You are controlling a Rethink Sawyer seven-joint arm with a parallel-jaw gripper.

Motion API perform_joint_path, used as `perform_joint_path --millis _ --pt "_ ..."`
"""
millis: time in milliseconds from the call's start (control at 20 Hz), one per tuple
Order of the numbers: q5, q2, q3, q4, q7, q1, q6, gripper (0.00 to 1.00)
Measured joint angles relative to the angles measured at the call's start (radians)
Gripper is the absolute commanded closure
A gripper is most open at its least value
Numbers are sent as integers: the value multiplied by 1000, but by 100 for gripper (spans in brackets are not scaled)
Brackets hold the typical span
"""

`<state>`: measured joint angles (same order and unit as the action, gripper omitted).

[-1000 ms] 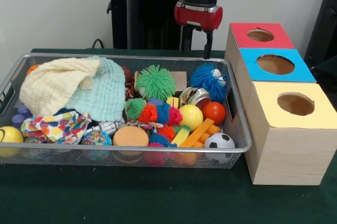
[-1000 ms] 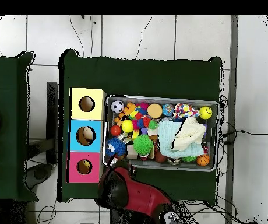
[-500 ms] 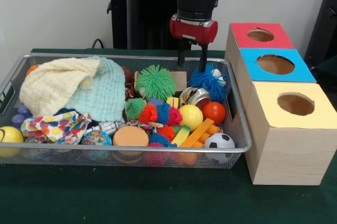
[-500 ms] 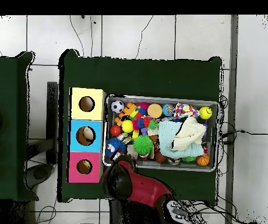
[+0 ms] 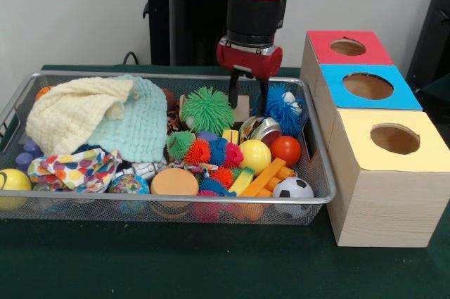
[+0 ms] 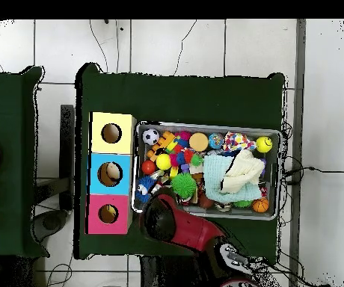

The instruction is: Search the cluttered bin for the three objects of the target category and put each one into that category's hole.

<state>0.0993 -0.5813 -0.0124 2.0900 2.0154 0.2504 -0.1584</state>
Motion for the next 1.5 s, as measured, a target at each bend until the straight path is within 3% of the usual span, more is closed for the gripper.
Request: perform_joint_path --millis 850,1500 --pt "-15 82 0 -162 0 19 0 0" --pt "-169 95 102 -192 0 -20 0 0"
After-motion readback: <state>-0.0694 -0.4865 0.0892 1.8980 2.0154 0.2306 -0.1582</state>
